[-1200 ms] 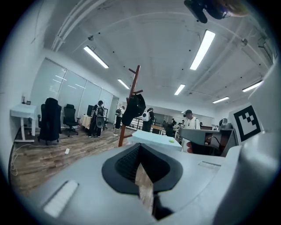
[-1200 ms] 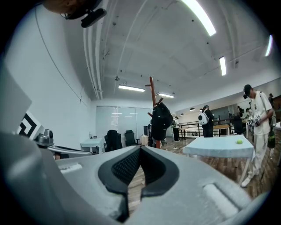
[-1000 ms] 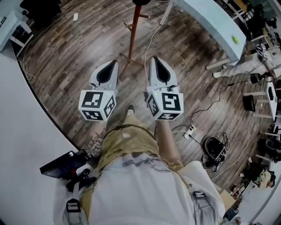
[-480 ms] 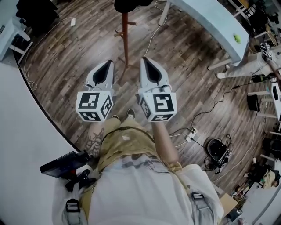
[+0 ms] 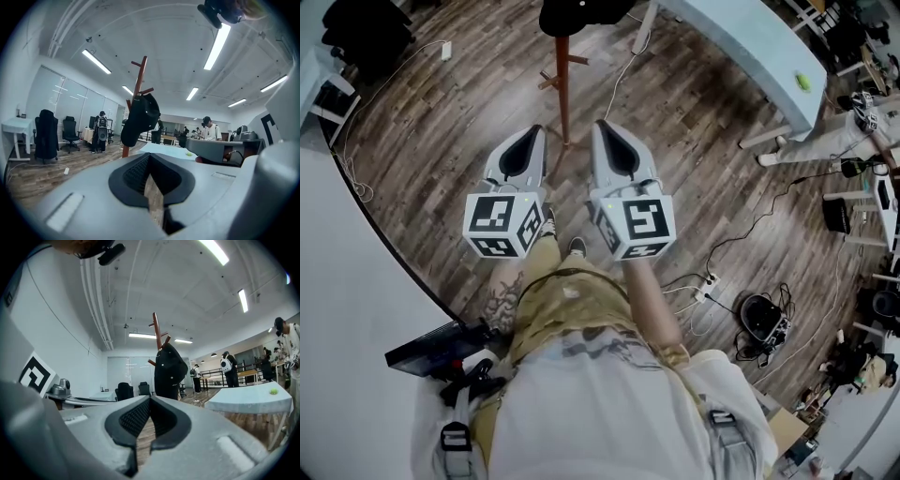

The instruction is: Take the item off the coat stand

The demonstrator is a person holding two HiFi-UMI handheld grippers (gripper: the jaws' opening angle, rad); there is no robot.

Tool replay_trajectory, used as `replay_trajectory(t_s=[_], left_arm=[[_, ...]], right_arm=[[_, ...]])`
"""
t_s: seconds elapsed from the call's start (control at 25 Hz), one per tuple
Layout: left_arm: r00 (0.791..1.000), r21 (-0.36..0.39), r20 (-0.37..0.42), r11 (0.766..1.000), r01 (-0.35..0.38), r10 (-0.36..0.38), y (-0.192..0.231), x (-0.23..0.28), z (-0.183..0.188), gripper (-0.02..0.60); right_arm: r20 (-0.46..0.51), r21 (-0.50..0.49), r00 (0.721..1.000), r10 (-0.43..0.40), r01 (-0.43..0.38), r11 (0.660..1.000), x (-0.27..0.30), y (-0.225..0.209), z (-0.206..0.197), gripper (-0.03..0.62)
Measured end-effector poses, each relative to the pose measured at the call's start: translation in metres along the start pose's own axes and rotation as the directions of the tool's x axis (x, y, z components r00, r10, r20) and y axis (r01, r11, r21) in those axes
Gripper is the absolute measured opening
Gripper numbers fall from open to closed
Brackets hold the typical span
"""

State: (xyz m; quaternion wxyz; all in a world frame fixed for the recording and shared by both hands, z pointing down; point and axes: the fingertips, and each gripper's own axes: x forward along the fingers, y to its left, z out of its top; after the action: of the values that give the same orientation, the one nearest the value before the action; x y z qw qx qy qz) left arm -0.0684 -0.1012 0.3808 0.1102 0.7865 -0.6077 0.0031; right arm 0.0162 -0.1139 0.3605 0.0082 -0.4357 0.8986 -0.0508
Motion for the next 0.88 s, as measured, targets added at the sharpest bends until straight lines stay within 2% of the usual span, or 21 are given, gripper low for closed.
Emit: replay_trajectory(t_s=[0.6, 0.88], left_arm=[[0.991, 0.003, 0.021, 0.992, 0.129, -0.129, 0.056, 0.071, 0.034, 0.002], [0.99, 0.018, 0.02, 0.99, 0.14, -0.141, 0.065, 0.079, 0.046, 0.002]], right_arm=[[0.006, -0.026, 0.989, -0.15, 0.15, 0.988, 0.093, -0.026, 0.018, -0.003], [0.023, -0.042, 0.978, -0.208, 0.209, 0.977, 0.102, -0.03, 0.03, -0.003]])
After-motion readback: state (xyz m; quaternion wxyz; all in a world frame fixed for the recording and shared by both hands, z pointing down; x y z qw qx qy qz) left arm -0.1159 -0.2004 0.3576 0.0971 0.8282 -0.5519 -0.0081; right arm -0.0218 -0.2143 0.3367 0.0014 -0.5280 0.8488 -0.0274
